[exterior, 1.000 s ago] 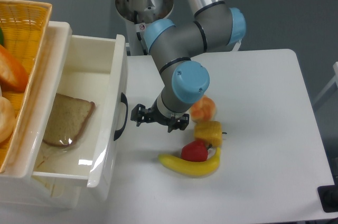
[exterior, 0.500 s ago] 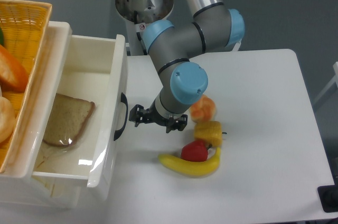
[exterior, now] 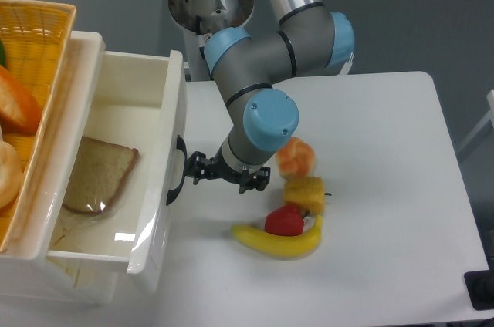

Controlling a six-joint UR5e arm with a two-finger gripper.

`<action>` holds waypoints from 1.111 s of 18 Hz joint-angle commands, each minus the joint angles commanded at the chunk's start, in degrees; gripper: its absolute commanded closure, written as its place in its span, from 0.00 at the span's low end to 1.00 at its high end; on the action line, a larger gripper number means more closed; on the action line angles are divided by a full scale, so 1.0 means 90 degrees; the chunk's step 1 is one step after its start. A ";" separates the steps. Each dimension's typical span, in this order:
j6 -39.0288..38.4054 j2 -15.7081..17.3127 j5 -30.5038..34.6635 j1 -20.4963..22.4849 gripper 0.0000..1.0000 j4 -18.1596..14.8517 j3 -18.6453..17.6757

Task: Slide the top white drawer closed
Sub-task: 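Push the drawer front with the gripper, sliding the drawer shut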

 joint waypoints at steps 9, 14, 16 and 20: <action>-0.0010 0.0098 -0.0166 -0.0136 0.00 -0.0010 0.0000; -0.0019 0.0156 -0.0176 -0.0312 0.00 -0.0039 0.0000; -0.0058 0.0156 -0.0176 -0.0342 0.00 -0.0039 0.0000; -0.0058 0.0185 -0.0186 -0.0517 0.00 -0.0020 0.0020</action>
